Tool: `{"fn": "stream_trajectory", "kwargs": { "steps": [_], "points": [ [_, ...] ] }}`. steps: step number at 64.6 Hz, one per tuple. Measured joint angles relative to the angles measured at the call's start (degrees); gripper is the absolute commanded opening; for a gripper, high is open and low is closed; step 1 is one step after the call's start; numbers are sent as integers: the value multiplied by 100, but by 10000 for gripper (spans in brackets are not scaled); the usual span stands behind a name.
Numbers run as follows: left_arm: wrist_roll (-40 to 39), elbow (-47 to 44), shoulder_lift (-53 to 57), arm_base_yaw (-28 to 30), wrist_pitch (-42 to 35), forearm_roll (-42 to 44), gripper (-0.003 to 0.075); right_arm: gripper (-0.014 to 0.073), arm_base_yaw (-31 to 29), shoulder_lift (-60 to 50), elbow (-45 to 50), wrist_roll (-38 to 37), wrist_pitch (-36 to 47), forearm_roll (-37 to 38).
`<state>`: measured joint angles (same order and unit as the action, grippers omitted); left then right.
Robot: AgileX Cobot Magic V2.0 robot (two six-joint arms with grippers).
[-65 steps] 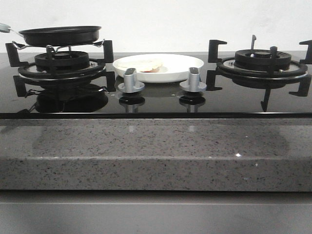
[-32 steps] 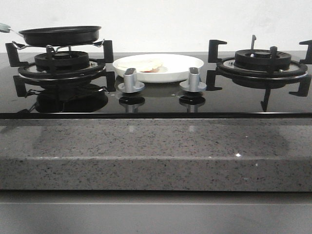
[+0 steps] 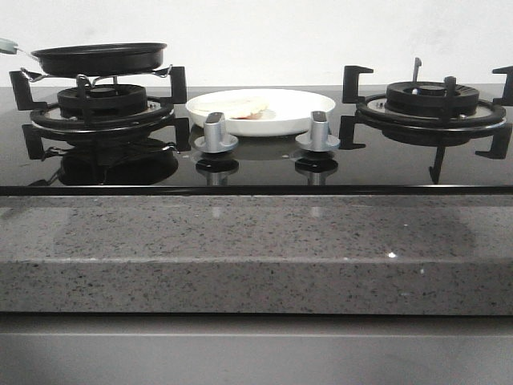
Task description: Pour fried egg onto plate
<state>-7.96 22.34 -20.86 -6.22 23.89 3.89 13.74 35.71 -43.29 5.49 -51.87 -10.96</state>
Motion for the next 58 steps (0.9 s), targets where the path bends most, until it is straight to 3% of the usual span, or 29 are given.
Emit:
{"fn": "stream_trajectory", "kwargs": {
  "steps": [11,19,33,58],
  "points": [
    [0,-1500,1331,245,-1306,-97,-19,-68,0,0,0,0,0,0],
    [0,-2019,1890,290,-1766,-120,-19,-68,0,0,0,0,0,0],
    [0,-2262,2120,302,-2389,-145,-19,-68,0,0,0,0,0,0],
    [0,-2262,2120,325,-2456,-389,-19,-68,0,0,0,0,-9,0]
  ]
}}
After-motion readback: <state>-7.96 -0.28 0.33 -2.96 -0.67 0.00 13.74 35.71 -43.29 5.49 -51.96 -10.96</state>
